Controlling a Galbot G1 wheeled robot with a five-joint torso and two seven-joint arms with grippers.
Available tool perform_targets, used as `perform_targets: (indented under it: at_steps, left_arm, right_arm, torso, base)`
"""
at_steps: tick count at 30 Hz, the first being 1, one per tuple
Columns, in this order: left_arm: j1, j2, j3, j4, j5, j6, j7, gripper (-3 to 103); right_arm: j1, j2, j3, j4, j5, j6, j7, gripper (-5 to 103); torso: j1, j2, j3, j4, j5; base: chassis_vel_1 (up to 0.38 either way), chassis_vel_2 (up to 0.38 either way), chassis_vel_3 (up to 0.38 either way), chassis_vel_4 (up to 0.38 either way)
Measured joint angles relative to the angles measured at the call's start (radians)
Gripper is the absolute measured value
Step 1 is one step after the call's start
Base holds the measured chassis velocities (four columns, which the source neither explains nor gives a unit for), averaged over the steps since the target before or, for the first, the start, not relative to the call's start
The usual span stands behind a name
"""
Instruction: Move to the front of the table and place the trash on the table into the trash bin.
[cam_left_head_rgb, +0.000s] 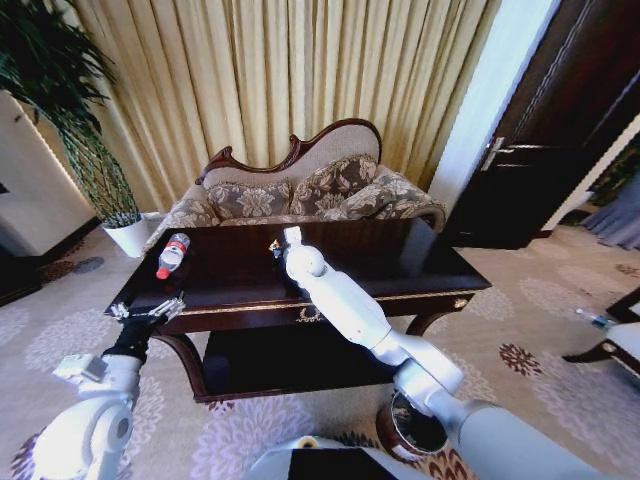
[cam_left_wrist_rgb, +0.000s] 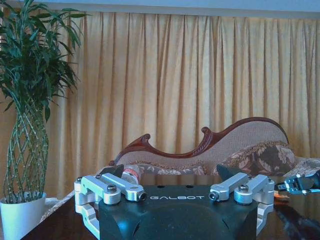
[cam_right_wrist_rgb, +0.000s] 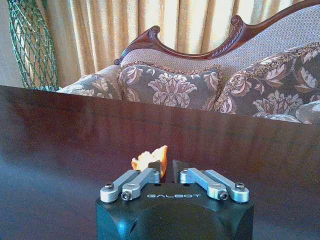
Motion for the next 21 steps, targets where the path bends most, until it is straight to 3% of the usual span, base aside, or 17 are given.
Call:
perform_targets:
  at_steps: [2,4,14,21]
  left_arm:
    - [-0.003,0.003,-0.001,0.001,-0.002,0.0,0.0,100]
    - [-0.003,0.003,-0.001,0.001,-0.003,0.0,0.0,100]
    - [-0.004,0.006,0.001,0.006,-0.005,0.0,0.0,100]
    - [-0.007,0.009,0.005,0.008,-0.008,-0.002,0.0,100]
  right_arm:
    - [0.0,-0.002,0.0,0.001,0.0,0.001,0.0,4]
    - [0.0,-0.003,0.001,0.002,0.001,0.001,0.001,2]
    - [0.011,-0.015,0.017,0.034,0.017,0.074,0.013,0]
    - [0.027,-0.101,0.064,0.156,0.037,0.1,0.037,0]
  torso:
    - [0.0,0.0,0.0,0.0,0.0]
    - [0.0,0.0,0.0,0.0,0.0]
    - [0.0,0.0,0.0,0.0003,0.0001]
    - [0.0,0.0,0.0,0.0001,0.0002]
  base:
    - [0.0,0.0,0.0,0.0]
    - [0.0,0.0,0.0,0.0]
    - [0.0,0.0,0.0,0.0]
    - [0.0,0.0,0.0,0.0]
